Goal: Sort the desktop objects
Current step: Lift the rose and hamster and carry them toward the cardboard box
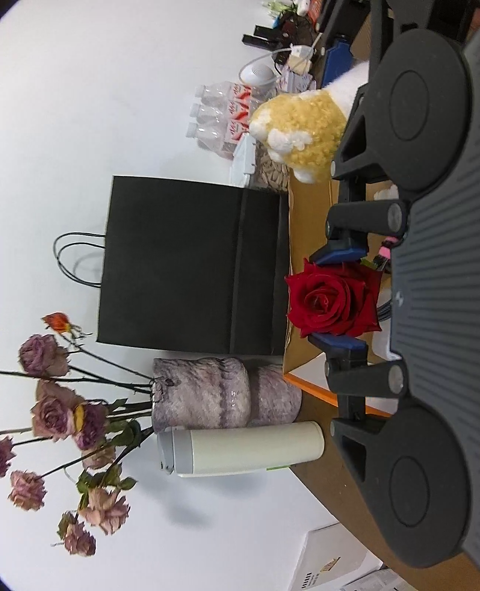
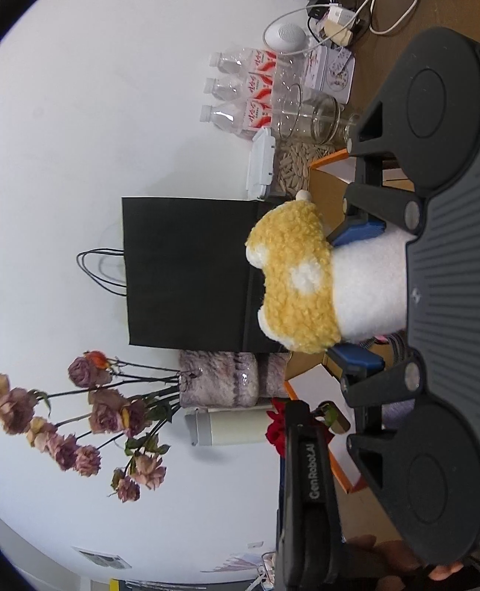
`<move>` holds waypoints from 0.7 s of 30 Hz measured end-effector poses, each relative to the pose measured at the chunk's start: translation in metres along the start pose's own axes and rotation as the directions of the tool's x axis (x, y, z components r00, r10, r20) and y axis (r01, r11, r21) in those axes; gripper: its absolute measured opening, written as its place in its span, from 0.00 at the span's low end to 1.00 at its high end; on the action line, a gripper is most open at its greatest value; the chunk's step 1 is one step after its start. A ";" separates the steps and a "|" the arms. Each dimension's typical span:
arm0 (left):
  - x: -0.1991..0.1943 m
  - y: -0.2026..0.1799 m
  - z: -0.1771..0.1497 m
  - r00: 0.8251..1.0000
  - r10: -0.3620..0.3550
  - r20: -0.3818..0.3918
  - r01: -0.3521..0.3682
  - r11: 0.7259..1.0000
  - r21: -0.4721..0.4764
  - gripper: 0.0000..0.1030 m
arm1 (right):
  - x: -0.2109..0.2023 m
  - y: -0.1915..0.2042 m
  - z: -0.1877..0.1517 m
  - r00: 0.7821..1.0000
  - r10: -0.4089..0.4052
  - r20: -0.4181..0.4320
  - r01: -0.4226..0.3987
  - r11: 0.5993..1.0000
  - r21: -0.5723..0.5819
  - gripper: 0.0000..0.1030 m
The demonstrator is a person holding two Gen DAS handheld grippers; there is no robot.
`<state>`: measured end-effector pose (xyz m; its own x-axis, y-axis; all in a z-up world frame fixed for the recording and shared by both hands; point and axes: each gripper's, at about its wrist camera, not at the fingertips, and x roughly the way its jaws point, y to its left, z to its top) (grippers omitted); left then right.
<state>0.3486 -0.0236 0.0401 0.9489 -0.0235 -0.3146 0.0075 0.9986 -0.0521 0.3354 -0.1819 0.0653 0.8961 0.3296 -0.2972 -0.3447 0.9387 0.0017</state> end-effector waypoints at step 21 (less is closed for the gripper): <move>0.060 -0.003 -0.013 0.996 0.046 -0.078 -0.039 0.995 0.089 0.38 | 0.070 -0.018 -0.008 0.992 -0.041 -0.121 0.041 0.999 -0.005 0.53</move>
<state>0.4017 -0.0284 0.0092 0.9209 0.0191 -0.3892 -0.0016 0.9990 0.0453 0.4023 -0.1762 0.0364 0.8692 0.2760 -0.4103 -0.3091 0.9509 -0.0152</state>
